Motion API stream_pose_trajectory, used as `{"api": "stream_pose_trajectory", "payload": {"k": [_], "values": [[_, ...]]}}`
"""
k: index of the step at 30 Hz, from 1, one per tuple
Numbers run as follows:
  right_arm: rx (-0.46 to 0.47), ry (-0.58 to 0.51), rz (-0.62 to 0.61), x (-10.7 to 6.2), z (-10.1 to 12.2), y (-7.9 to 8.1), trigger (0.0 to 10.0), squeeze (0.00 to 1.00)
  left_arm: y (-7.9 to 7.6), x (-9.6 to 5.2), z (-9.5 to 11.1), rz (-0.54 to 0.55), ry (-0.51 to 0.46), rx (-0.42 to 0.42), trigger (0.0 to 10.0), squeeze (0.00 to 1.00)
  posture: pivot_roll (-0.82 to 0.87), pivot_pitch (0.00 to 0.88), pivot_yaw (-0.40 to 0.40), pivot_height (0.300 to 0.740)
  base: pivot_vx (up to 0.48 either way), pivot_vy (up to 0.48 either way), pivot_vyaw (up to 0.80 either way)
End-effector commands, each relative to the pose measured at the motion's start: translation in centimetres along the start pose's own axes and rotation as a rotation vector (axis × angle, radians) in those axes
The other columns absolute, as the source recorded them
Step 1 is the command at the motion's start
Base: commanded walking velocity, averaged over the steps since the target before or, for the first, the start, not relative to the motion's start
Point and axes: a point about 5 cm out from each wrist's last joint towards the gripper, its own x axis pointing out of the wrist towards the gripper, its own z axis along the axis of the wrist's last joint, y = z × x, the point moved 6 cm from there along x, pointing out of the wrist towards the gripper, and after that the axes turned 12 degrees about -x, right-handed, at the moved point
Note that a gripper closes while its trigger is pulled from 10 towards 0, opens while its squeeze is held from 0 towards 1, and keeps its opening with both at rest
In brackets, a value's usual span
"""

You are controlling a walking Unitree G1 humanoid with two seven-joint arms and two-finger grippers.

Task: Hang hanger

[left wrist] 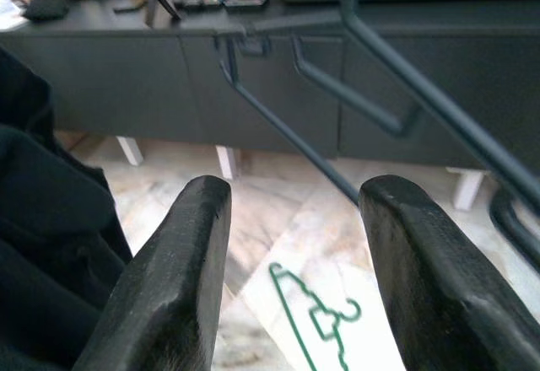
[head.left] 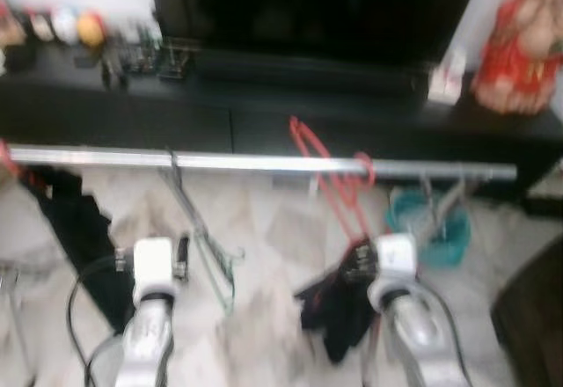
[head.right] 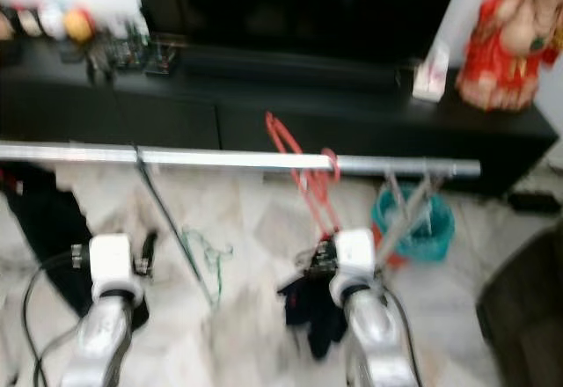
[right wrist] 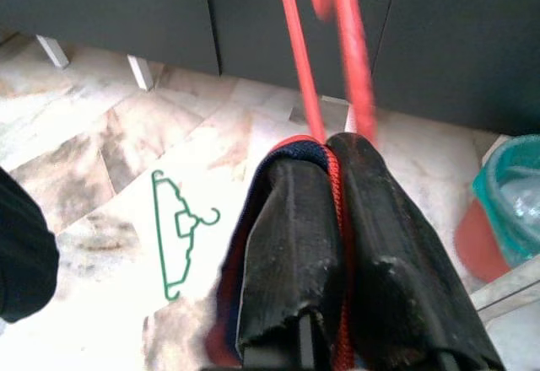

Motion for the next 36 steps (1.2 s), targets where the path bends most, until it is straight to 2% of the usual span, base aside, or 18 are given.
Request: {"api": "stream_pose_trajectory", "payload": {"k": [1,10,13,15,21,22,29,36], "values": [[-0.008,0.012,-0.024,-0.2,-0.5,-1.0,10.0,0.00,-0.2,-0.2,-0.1,-0.004,0.001,-0.009,10.0,0.00,-0.01,0.066,-0.011,0.740,0.000,0.000,0.00],[-0.005,0.010,-0.052,-0.4,-0.9,-1.5,10.0,0.00,-0.3,-0.2,0.0,-0.011,-0.001,-0.014,10.0,0.00,-0.01,0.068,-0.011,0.740,0.000,0.000,0.00],[0.020,-0.031,-0.147,-0.7,-0.2,-3.1,10.0,0.00,-0.3,-0.2,0.0,-0.010,-0.002,-0.015,10.0,0.00,-0.01,0.069,-0.011,0.740,0.000,0.000,0.00],[0.050,-0.114,-0.273,-1.3,1.4,-5.6,10.0,0.00,-0.3,-0.2,0.0,-0.009,-0.003,-0.016,10.0,0.00,-0.01,0.072,-0.011,0.740,0.000,0.000,0.00],[0.063,-0.199,-0.374,-2.6,2.9,-7.6,10.0,0.00,-0.3,-0.3,0.0,-0.008,-0.002,-0.018,10.0,0.00,-0.01,0.075,-0.011,0.740,0.000,0.000,0.00],[0.063,-0.208,-0.398,-3.2,3.1,-8.0,10.0,0.00,-0.2,-0.3,0.0,-0.009,-0.001,-0.018,10.0,0.00,-0.02,0.077,-0.008,0.740,0.000,0.000,0.00],[0.041,-0.163,-0.438,-5.4,1.5,-8.1,10.0,0.00,-0.3,-0.2,0.0,-0.014,0.001,-0.019,10.0,0.00,-0.02,0.078,-0.006,0.740,0.000,0.000,0.00],[0.050,-0.124,-0.370,-6.7,0.2,-6.7,10.0,0.00,-0.3,-0.1,0.0,-0.015,0.002,-0.019,10.0,0.00,-0.03,0.077,-0.004,0.740,0.000,0.000,0.00]]}}
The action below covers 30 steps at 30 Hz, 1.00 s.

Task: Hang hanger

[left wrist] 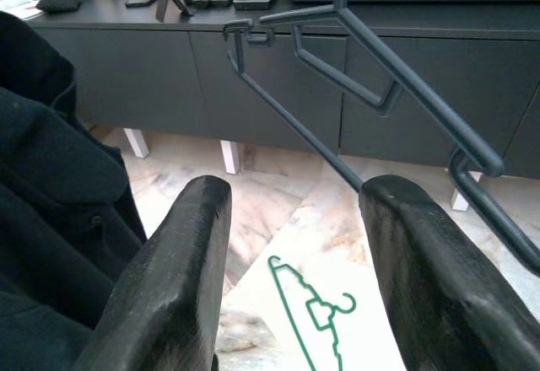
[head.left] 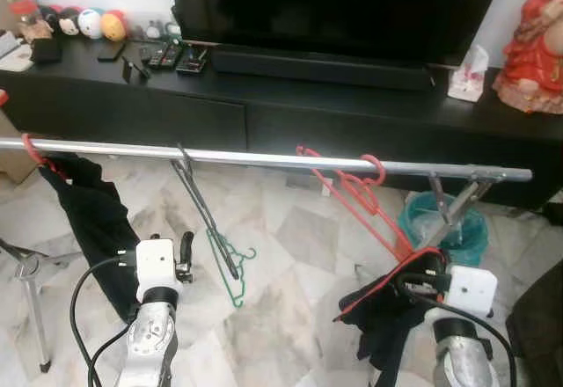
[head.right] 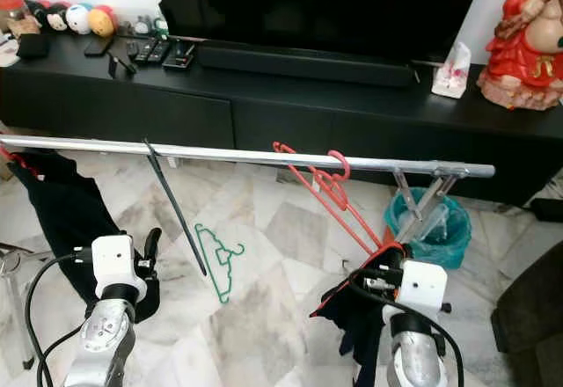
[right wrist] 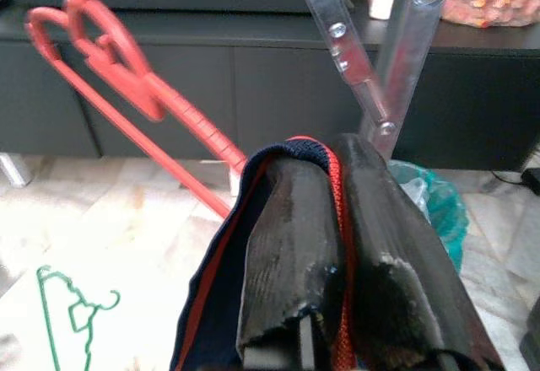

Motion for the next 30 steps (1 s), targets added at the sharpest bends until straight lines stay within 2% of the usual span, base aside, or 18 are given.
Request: {"api": "stream_pose_trajectory", "payload": {"k": [1,5,7,8,9,10,11,16,18,22,23,25,26,30], "values": [[0.005,-0.020,0.012,-0.1,0.6,0.1,10.0,0.00,0.0,0.1,0.2,-0.005,-0.005,-0.006,10.0,0.00,-0.03,0.077,-0.005,0.740,0.000,0.000,0.00],[-0.026,0.019,0.005,-0.7,-0.3,-0.2,10.0,0.00,-0.1,0.1,0.2,-0.006,-0.006,-0.006,10.0,0.00,-0.02,0.074,-0.008,0.740,0.000,0.000,0.00],[-0.077,0.035,-0.015,-1.1,-0.6,-0.8,10.0,0.00,0.0,0.1,0.2,-0.005,-0.007,-0.006,10.0,0.00,-0.02,0.073,-0.010,0.740,0.000,0.000,0.00],[-0.151,0.104,-0.081,-1.4,-1.9,-2.1,10.0,0.00,0.1,0.2,0.2,-0.003,-0.008,-0.006,10.0,0.00,-0.02,0.074,-0.009,0.740,0.000,0.000,0.00],[-0.144,0.125,-0.124,-1.6,-2.4,-3.0,10.0,0.00,0.1,0.2,0.3,-0.002,-0.008,-0.006,10.0,0.00,-0.03,0.074,-0.010,0.740,0.000,0.000,0.00],[-0.144,0.125,-0.124,-1.6,-2.4,-3.0,10.0,0.00,0.1,0.2,0.3,-0.002,-0.008,-0.006,10.0,0.00,-0.03,0.074,-0.010,0.740,0.000,0.000,0.00],[-0.184,0.188,-0.195,-1.8,-3.5,-4.4,10.0,0.00,0.1,0.2,0.3,-0.002,-0.008,-0.006,10.0,0.00,-0.02,0.074,-0.007,0.740,0.000,0.000,0.00],[-0.139,0.234,-0.328,-2.2,-4.4,-6.4,10.0,0.00,0.0,0.2,0.2,-0.003,-0.007,-0.005,10.0,0.00,-0.02,0.071,-0.010,0.740,0.000,0.000,0.00],[-0.102,0.275,-0.314,-2.1,-5.1,-5.9,10.0,0.00,0.1,0.3,0.2,0.000,-0.009,-0.006,10.0,0.00,-0.03,0.071,-0.010,0.740,0.000,0.000,0.00],[-0.113,0.297,-0.272,-1.9,-5.8,-4.8,10.0,0.00,0.1,0.3,0.2,0.001,-0.009,-0.005,10.0,0.00,-0.02,0.071,-0.011,0.740,0.000,0.000,0.00],[-0.116,0.356,-0.241,-2.0,-7.0,-4.1,10.0,0.00,0.0,0.3,0.2,0.001,-0.009,-0.005,10.0,0.00,-0.02,0.069,-0.011,0.740,0.000,0.000,0.00],[-0.124,0.382,-0.222,-2.2,-7.7,-3.7,10.0,0.00,0.0,0.3,0.2,0.001,-0.009,-0.005,10.0,0.00,-0.02,0.068,-0.013,0.740,0.000,0.000,0.00],[-0.142,0.436,-0.191,-2.5,-9.0,-3.0,10.0,0.00,0.0,0.2,0.2,0.001,-0.009,-0.005,10.0,0.00,-0.02,0.067,-0.014,0.740,0.000,0.000,0.00],[-0.174,0.489,-0.158,-2.5,-10.6,-2.4,10.0,0.00,0.0,0.3,0.2,0.002,-0.008,-0.005,10.0,0.00,-0.02,0.068,-0.015,0.740,0.000,0.000,0.00]]}}
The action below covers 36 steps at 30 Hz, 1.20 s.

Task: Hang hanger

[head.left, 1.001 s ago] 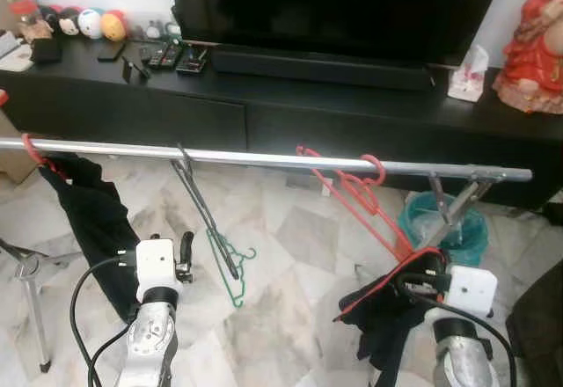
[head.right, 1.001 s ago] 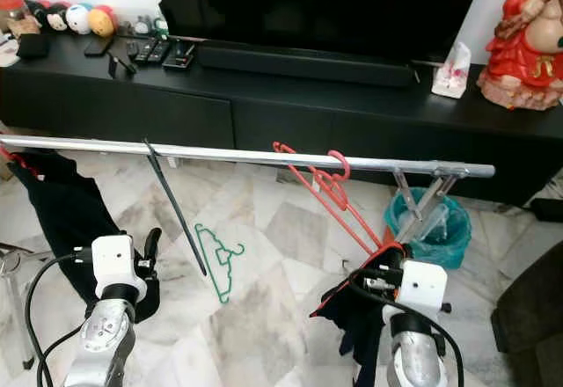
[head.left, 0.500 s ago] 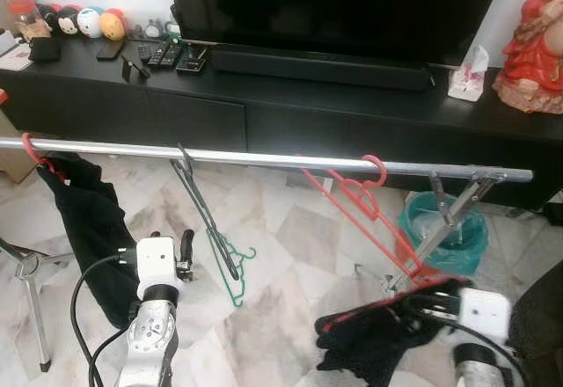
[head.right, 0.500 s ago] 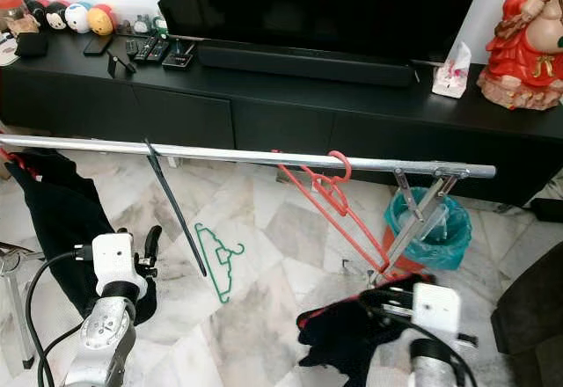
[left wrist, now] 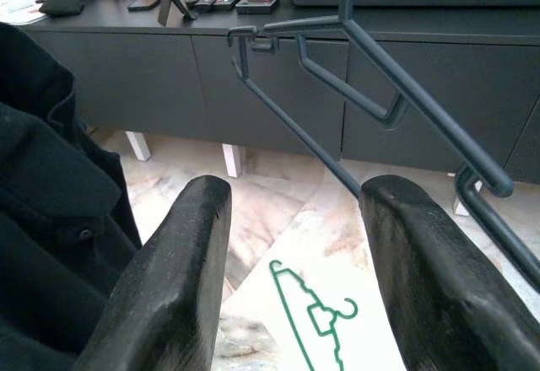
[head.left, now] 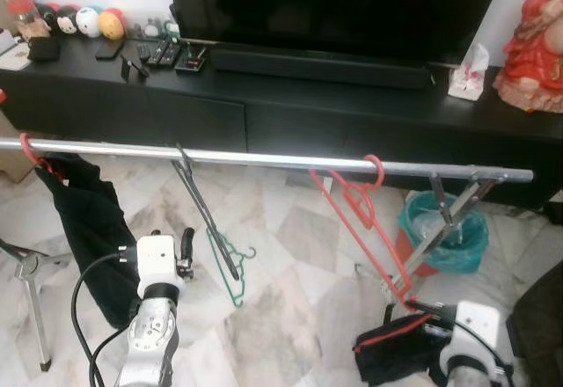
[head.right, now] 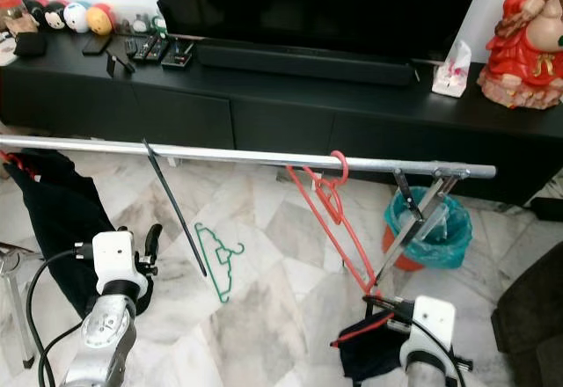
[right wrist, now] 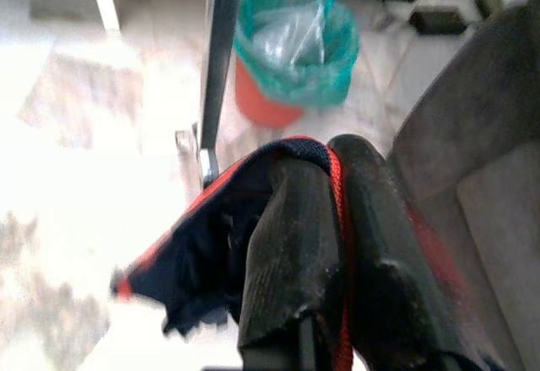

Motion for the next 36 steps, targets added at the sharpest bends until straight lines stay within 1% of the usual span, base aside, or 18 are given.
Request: {"api": "stream_pose_trajectory", "payload": {"k": [1,3,6,10,13,14,16,18,19,21,22,23,24,26,28,31,32,36], "values": [[-0.030,0.005,0.004,0.4,-0.2,0.0,10.0,0.00,0.1,-0.1,-0.1,0.005,0.002,-0.003,10.0,0.00,-0.02,0.068,-0.015,0.740,0.000,0.000,0.00],[-0.064,0.036,0.039,1.1,-0.8,0.8,10.0,0.00,0.1,-0.1,-0.2,0.004,0.004,-0.004,10.0,0.00,-0.02,0.066,-0.017,0.740,0.000,0.000,0.00],[-0.070,0.063,0.080,1.7,-1.2,1.6,10.0,0.00,0.1,0.0,-0.2,0.004,0.007,-0.006,10.0,0.00,-0.03,0.064,-0.017,0.740,0.000,0.000,0.00],[-0.073,0.097,0.104,2.5,-1.5,2.2,10.0,0.00,0.0,0.0,-0.3,0.000,0.010,-0.007,10.0,0.00,-0.02,0.061,-0.019,0.740,0.000,0.000,0.00],[-0.084,0.175,0.048,3.0,-2.8,0.8,10.0,0.00,0.0,0.0,-0.2,0.002,0.008,-0.008,10.0,0.00,-0.01,0.059,-0.018,0.740,0.000,0.000,0.00],[-0.086,0.223,-0.007,3.1,-3.5,-0.4,10.0,0.00,0.1,0.0,-0.2,0.002,0.008,-0.007,10.0,0.00,-0.01,0.057,-0.014,0.740,0.000,0.000,0.00],[-0.083,0.281,-0.068,3.1,-4.5,-1.7,10.0,0.00,0.1,0.0,-0.2,0.002,0.008,-0.007,10.0,0.00,-0.01,0.057,-0.014,0.740,0.000,0.000,0.00],[-0.146,0.339,-0.154,3.0,-5.5,-3.8,10.0,0.00,0.1,0.0,-0.2,0.001,0.008,-0.005,10.0,0.00,-0.01,0.053,-0.013,0.740,0.000,0.000,0.00],[-0.197,0.337,-0.148,3.0,-5.5,-3.8,10.0,0.00,0.1,0.0,-0.2,0.000,0.007,-0.005,10.0,0.00,-0.01,0.051,-0.014,0.740,0.000,0.000,0.00],[-0.248,0.330,-0.133,3.1,-5.4,-3.7,10.0,0.00,0.1,0.0,-0.2,0.000,0.007,-0.005,10.0,0.00,-0.01,0.051,-0.014,0.740,0.000,0.000,0.00],[-0.262,0.339,-0.079,3.0,-5.5,-2.4,10.0,0.00,0.1,0.0,-0.1,0.000,0.006,-0.006,10.0,0.00,-0.01,0.050,-0.014,0.740,0.000,0.000,0.00],[-0.262,0.339,-0.079,3.0,-5.5,-2.4,10.0,0.00,0.1,0.0,-0.1,0.000,0.006,-0.006,10.0,0.00,-0.01,0.050,-0.014,0.740,0.000,0.000,0.00],[-0.290,0.332,0.028,2.6,-5.6,0.0,10.0,0.00,0.0,0.0,-0.2,-0.001,0.007,-0.008,10.0,0.00,-0.01,0.048,-0.014,0.740,0.000,0.000,0.00],[-0.359,0.316,0.088,2.3,-5.7,1.5,10.0,0.00,-0.1,0.0,-0.3,-0.002,0.011,-0.011,10.0,0.00,-0.01,0.048,-0.014,0.740,0.000,0.000,0.00],[-0.363,0.338,0.106,1.9,-6.2,1.9,10.0,0.00,-0.2,-0.1,-0.4,-0.005,0.014,-0.012,10.0,0.00,-0.01,0.050,-0.012,0.740,0.000,0.000,0.00],[-0.412,0.431,0.200,0.3,-8.8,3.0,10.0,0.00,-0.5,-0.1,-0.5,-0.018,0.021,-0.014,10.0,0.00,-0.01,0.050,-0.014,0.740,0.000,0.000,0.00],[-0.449,0.459,0.209,-0.2,-9.7,2.8,10.0,0.00,-0.4,0.0,-0.4,-0.016,0.019,-0.015,10.0,0.00,0.00,0.052,-0.015,0.740,0.000,0.000,0.00],[-0.468,0.547,0.236,-1.8,-12.3,2.1,10.0,0.00,0.1,-0.1,-0.5,-0.011,0.025,-0.011,10.0,0.00,-0.01,0.057,-0.013,0.740,0.000,0.000,0.00]]}}
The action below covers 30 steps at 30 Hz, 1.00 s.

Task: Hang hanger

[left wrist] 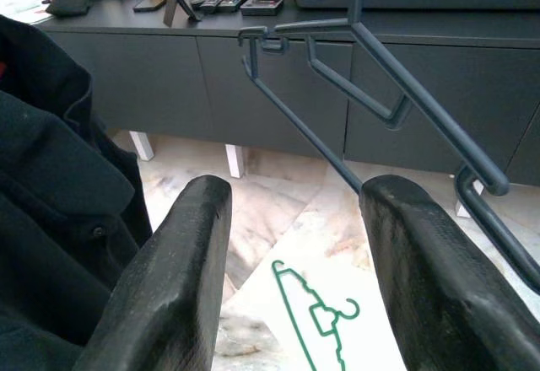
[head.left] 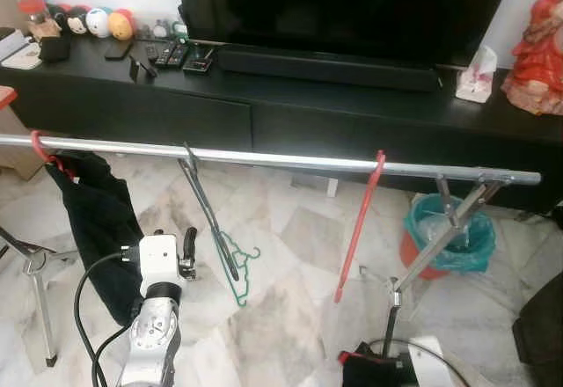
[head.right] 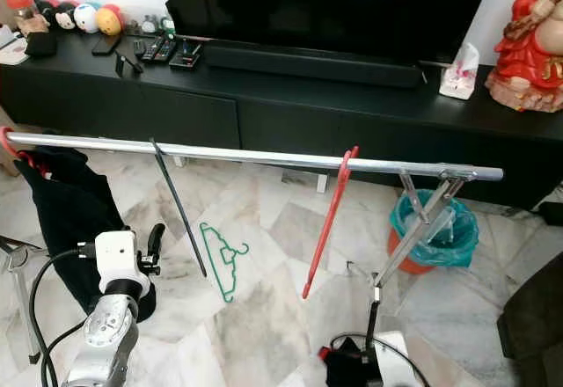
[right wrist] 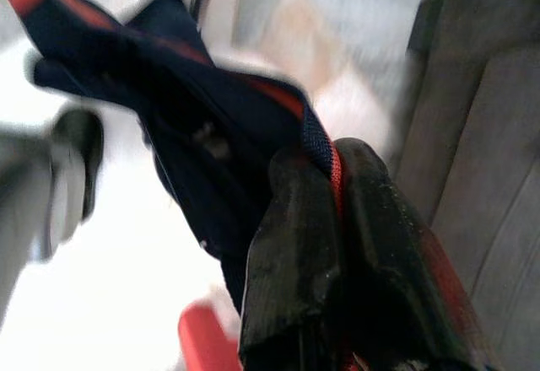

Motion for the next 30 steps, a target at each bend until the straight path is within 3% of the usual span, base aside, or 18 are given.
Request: {"api": "stream_pose_trajectory", "payload": {"k": [1,5,8,17,30], "values": [[-0.014,0.061,0.029,-0.1,-2.2,0.4,10.0,0.00,0.4,-0.2,-0.5,0.006,0.025,-0.005,10.0,0.00,-0.01,0.060,-0.010,0.740,0.000,0.000,0.00],[-0.009,0.127,0.044,-0.3,-4.6,0.7,10.0,0.00,0.3,-0.2,-0.7,-0.012,0.042,-0.005,10.0,0.00,0.00,0.062,-0.006,0.740,0.000,0.000,0.00],[0.006,0.132,0.048,-0.3,-4.8,0.8,10.0,0.00,0.4,-0.1,-0.8,-0.013,0.046,-0.002,10.0,0.00,0.00,0.065,-0.004,0.740,0.000,0.000,0.00],[0.061,0.063,0.075,-0.2,-3.0,1.2,10.0,0.00,0.9,0.1,-0.2,0.011,0.025,0.000,10.0,0.00,0.00,0.068,-0.002,0.740,0.000,0.000,0.00],[0.074,0.052,0.091,-0.3,-2.6,1.6,10.0,0.00,0.7,0.1,-0.1,0.005,0.024,-0.013,10.0,0.00,0.01,0.072,-0.003,0.740,0.000,0.000,0.00]]}}
